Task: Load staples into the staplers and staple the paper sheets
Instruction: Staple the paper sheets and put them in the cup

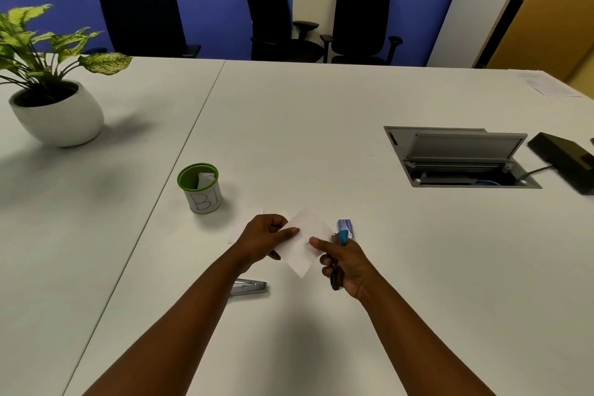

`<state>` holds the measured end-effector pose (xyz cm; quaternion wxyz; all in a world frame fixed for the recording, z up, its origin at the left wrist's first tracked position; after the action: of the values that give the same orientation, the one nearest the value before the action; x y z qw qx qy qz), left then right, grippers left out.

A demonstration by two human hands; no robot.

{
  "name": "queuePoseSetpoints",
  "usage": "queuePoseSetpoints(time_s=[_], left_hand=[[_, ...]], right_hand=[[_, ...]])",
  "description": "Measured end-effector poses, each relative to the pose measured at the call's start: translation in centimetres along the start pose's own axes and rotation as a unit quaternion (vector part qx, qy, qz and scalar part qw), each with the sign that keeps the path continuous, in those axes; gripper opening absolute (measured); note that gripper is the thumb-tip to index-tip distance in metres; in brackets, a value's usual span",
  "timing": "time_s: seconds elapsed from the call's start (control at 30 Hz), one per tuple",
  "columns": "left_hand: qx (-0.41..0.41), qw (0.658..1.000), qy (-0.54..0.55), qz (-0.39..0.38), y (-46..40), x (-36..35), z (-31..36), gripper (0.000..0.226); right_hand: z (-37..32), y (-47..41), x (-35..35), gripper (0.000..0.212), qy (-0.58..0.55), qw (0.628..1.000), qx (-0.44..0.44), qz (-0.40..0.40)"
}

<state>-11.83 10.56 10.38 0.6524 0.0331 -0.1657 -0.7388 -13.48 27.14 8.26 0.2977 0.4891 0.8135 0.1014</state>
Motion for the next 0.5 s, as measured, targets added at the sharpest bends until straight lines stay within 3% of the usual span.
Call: queuePoseSetpoints(time_s=[0.3, 0.43, 0.5], left_hand=[[-0.008, 1.0, 0.001, -0.011, 0.0, -0.4, 0.0, 0.019], [0.001, 1.0, -0.004, 0.023, -0.1, 0.4, -1.1, 0.017], [-0.001, 0.999, 0.011, 0.042, -0.1, 1.0, -1.6, 0.012]], right_hand=[[0.3, -0.4, 0.3, 0.023, 0.016, 0.997, 0.038, 0.069], [0.3, -0.6, 1.3, 0.02, -0.054, 0.996, 0.052, 0.05], [0.5, -0.7, 2.1, 0.03, 0.017, 0.998, 0.046, 0.04]])
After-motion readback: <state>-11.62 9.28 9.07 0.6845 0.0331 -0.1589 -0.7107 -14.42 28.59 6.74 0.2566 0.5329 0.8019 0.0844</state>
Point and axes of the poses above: each hand's wrist, its own y-axis away from the middle knuckle, its own x-axis out of the back of the hand, z = x × y, the point moved 3 cm from there along -y, towards the middle knuckle, and after that the axes turned 10 degrees about -z, right-handed, at the moved point
